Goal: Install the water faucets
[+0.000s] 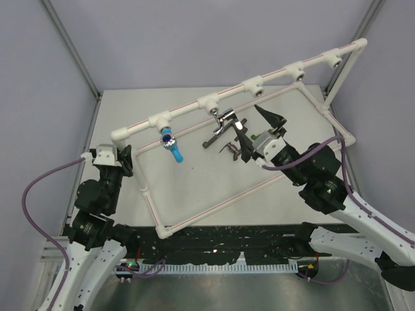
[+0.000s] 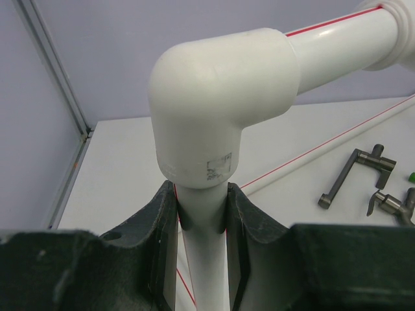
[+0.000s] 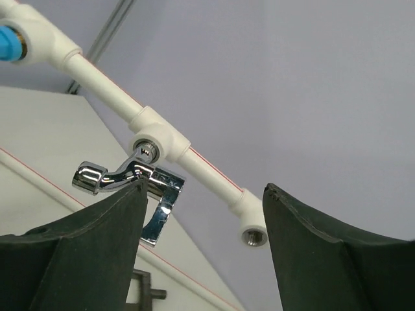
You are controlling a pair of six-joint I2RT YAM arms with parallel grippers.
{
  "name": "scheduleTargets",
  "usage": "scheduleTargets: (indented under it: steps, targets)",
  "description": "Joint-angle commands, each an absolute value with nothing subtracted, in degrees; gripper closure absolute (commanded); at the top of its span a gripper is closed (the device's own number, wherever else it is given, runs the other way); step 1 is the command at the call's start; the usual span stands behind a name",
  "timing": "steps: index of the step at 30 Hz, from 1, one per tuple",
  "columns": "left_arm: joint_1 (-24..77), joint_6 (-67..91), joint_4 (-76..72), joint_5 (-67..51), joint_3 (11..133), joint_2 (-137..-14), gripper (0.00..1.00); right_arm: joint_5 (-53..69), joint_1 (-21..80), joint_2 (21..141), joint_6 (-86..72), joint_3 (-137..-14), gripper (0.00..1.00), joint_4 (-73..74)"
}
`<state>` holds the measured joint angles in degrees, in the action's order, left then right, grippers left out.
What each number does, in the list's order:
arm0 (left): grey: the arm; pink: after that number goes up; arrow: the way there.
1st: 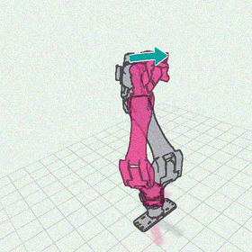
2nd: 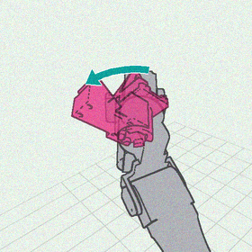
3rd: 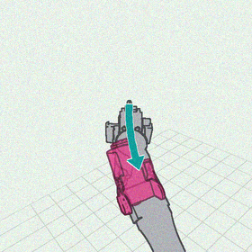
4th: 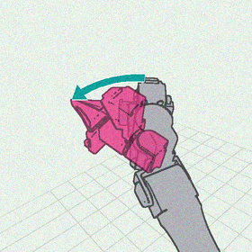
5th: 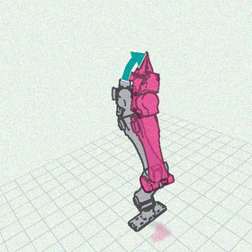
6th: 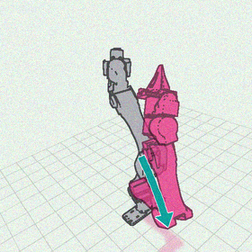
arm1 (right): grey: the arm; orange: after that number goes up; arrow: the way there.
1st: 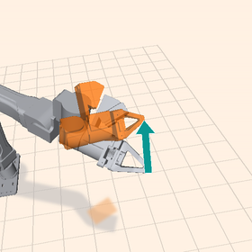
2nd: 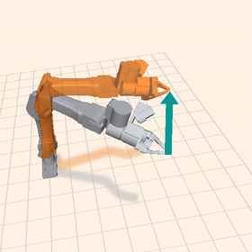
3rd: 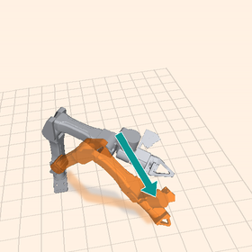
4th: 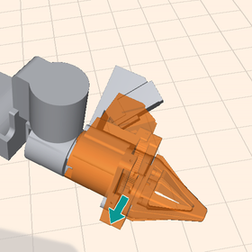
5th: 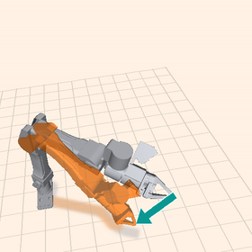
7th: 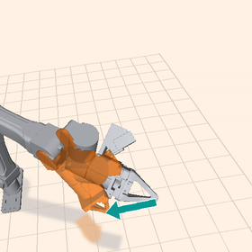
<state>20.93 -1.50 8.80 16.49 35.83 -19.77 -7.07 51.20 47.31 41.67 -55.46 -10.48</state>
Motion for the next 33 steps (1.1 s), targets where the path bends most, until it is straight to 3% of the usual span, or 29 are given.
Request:
scheduleTargets:
  steps: [1, 10, 16, 22, 33]
  targets:
    - [20.6, -3.8, 12.3, 17.7, 35.8, -21.0, 1.0, 2.0, 51.2, 50.4, 64.6, -63.4, 0.25, 6.5]
    - [20.6, -3.7, 12.3, 17.2, 35.9, -21.3, 1.0, -3.2, 54.1, 55.3, 74.9, -69.8, 0.25, 18.0]
    - [20.6, -3.6, 12.2, 17.1, 35.8, -21.4, 1.0, -7.6, 56.0, 58.2, 79.8, -69.1, 0.27, 13.5]
    - [20.7, -3.6, 12.2, 17.2, 35.8, -21.3, 1.0, -9.5, 56.0, 60.5, 82.8, -65.7, 0.34, 4.4]
    - [20.6, -3.7, 12.2, 17.1, 35.9, -20.9, 1.0, -9.8, 56.0, 65.4, 83.8, -66.2, 0.41, 2.3]
